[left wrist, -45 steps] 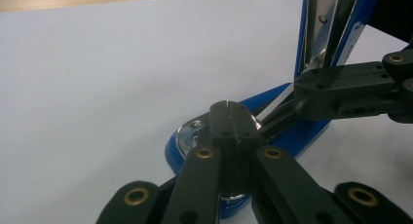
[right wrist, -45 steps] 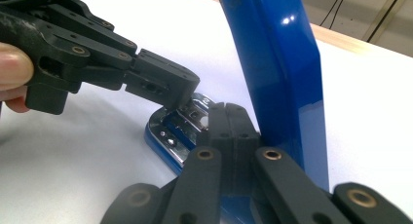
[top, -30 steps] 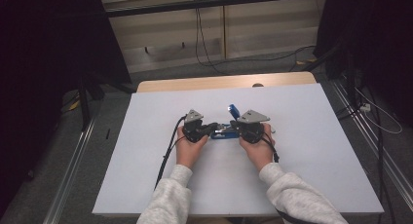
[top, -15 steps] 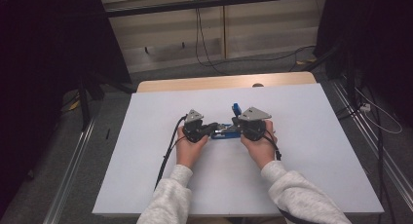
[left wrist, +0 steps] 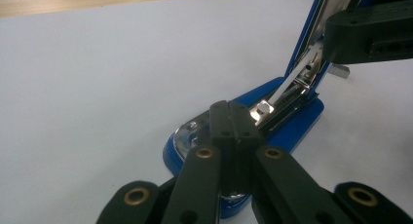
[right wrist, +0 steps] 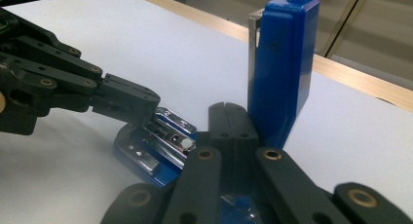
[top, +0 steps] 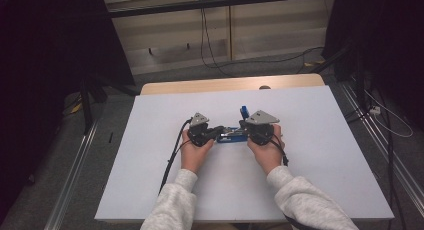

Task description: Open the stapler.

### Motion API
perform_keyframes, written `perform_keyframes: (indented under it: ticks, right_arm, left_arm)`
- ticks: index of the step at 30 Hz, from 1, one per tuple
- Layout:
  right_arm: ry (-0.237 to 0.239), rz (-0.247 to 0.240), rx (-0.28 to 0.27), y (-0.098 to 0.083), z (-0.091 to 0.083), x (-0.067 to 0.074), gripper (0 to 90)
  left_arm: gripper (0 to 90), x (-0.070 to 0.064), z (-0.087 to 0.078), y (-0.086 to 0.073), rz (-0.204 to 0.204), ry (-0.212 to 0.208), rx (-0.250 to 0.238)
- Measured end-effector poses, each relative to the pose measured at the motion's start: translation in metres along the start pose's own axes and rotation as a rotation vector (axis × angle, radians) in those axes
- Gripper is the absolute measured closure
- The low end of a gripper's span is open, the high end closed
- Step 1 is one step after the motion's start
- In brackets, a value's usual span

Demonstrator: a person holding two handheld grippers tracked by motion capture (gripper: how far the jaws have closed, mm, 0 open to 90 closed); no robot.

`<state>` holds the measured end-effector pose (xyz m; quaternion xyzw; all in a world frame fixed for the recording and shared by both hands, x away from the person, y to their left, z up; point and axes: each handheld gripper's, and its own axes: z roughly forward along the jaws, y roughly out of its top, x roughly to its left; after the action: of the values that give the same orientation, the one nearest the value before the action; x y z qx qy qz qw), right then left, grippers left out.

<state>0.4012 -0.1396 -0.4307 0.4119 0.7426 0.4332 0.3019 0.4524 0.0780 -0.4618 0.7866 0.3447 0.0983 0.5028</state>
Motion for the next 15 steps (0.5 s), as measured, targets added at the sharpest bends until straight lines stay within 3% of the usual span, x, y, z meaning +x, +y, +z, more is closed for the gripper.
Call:
perform_keyframes:
  ticks: [15]
  right_arm:
    - [-0.019, 0.022, -0.001, 0.0002, -0.0058, -0.0059, 90.0]
  left_arm:
    - [90.0, -0.0005, 0.0001, 0.0001, 0.008, 0.003, 0.001]
